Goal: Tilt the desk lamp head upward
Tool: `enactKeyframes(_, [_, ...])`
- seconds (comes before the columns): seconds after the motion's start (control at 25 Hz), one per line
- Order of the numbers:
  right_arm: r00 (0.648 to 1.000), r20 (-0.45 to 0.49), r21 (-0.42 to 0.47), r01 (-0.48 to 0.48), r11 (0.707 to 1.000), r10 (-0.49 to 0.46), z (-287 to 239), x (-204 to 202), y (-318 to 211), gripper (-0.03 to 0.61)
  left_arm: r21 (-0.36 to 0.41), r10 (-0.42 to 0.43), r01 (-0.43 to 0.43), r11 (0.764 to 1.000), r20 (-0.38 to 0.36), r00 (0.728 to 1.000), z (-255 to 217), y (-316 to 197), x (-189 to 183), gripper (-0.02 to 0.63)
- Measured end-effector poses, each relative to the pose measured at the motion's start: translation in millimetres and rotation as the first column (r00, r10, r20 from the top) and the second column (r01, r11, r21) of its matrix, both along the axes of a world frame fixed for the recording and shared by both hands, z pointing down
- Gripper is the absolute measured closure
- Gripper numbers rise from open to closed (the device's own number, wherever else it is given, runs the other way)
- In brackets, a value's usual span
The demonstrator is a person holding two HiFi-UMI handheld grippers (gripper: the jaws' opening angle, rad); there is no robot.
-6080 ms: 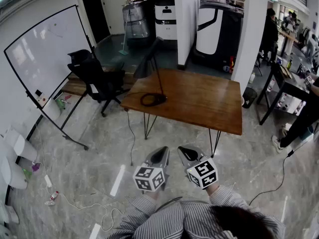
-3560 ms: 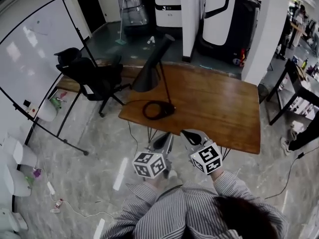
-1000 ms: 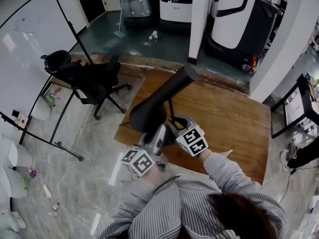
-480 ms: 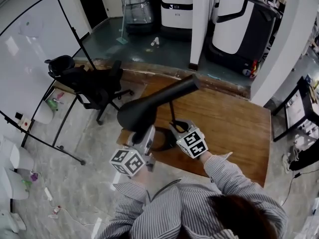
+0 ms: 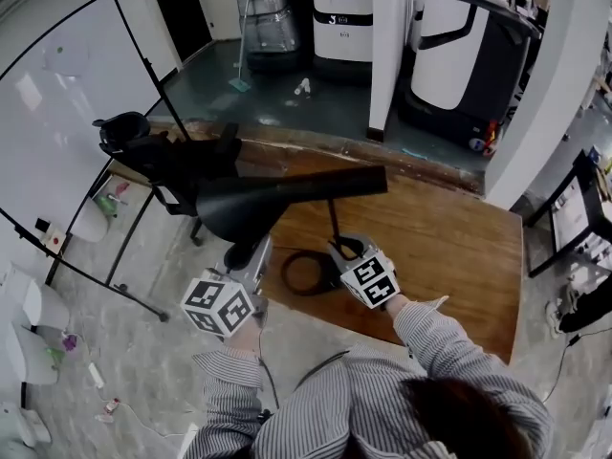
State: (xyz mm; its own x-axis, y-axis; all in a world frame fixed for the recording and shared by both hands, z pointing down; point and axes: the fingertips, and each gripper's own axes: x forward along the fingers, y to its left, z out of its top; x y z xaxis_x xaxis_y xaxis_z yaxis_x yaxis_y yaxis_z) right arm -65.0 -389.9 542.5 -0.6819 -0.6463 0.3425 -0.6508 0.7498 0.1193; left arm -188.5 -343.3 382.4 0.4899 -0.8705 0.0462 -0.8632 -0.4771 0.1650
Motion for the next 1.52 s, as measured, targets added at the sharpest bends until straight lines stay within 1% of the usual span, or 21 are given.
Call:
enactKeyframes(0.12, [1.000,-0.003,0.000,-0.001,1.000,0.001,0.6,0.3,0.5,0.525,0.050,-0.025,0.021,0.999,0.064,0.998,-23.9,3.1,-8.6,0.537])
enactKeyframes(0.32, [1.000,-0.005,0.002,-0.005,1.000,0.005,-0.5,-0.1,-1.7,0.525,0.127,-0.047,0.027,0.991,0.163,0.985,-61.4,3.2,-15.0,0.537])
enactKeyframes(0.48, [1.000,-0.004,0.006,-0.009,1.000,0.009,-0.7,-0.5,-1.7,0.525,0.171,-0.068,0.028,0.985,0.234,0.970,-79.5,4.2,-14.0,0.537])
enactKeyframes(0.6, [1.000,-0.003,0.007,-0.011,1.000,0.011,-0.2,-0.7,-2.4,0.525,0.194,-0.073,0.020,0.981,0.270,0.960,-89.3,5.0,-12.7,0.537])
enactKeyframes(0.76, [1.000,-0.007,-0.002,-0.018,1.000,0.018,-3.4,-2.0,0.1,0.525,0.218,-0.077,0.009,0.976,0.303,0.950,-101.7,6.4,-11.2,0.537])
enactKeyframes(1.04, [0.999,-0.021,-0.001,-0.032,0.999,0.032,-4.2,-3.3,-0.2,0.525,0.250,-0.080,-0.007,0.968,0.336,0.939,-120.4,13.3,-5.7,0.535])
enactKeyframes(1.36, [0.998,-0.032,-0.001,-0.046,0.999,0.046,-4.3,-2.7,-0.1,0.525,0.281,-0.069,-0.039,0.959,0.363,0.929,-138.7,21.3,5.5,0.535])
enactKeyframes(1.52, [0.997,-0.029,-0.008,-0.072,0.997,0.072,-3.2,-0.1,-2.6,0.525,0.289,-0.055,-0.055,0.956,0.360,0.931,-144.0,20.4,13.3,0.535])
